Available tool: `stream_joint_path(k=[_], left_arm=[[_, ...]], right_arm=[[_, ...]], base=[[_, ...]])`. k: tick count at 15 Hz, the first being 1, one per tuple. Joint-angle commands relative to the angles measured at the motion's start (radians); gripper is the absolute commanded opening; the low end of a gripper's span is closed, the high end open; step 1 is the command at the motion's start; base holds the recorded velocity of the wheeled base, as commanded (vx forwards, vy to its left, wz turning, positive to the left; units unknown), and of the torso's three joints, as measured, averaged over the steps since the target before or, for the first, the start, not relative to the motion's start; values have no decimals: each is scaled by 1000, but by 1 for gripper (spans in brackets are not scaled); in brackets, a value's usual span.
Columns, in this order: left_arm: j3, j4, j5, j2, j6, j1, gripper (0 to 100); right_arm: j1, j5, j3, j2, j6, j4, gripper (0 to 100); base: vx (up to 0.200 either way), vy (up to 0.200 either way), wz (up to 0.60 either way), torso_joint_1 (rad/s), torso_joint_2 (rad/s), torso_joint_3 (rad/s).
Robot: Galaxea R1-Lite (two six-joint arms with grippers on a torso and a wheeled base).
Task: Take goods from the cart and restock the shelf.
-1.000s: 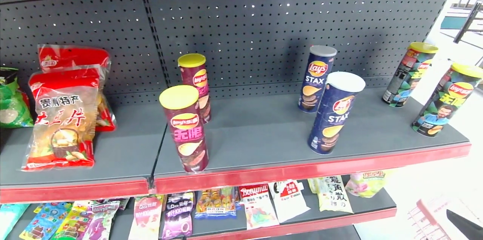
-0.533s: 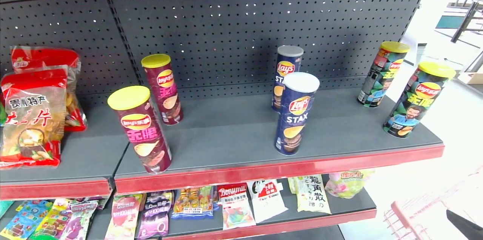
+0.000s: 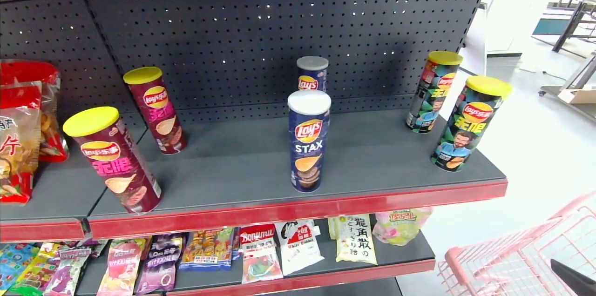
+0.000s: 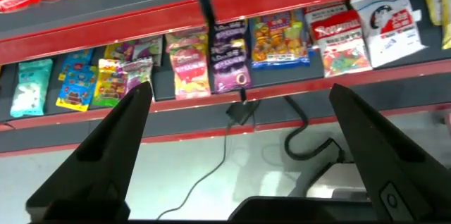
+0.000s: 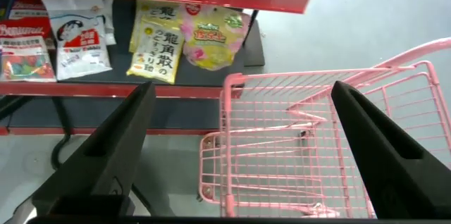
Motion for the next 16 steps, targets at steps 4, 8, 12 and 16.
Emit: stream_joint_path(k=[4,8,12,16], left_arm=[[7,1,5,-33,-3,1,100],[47,-1,9,-5,-122,229,100],[253,-183,-15,-221,-99,275,100],[418,-389,-106,-411,39,231,100]], right_arm=[[-36,-5,-2,-57,1,0,100],[-129,-11,15,-215,1,69,100],[-120,8,162,-465,0,76,100],[-68,31,221,-633,1,72,100]], base=[[0,0,0,0,0,0],[0,0,0,0,0,0],[0,0,0,0,0,0],[0,0,0,0,0,0]])
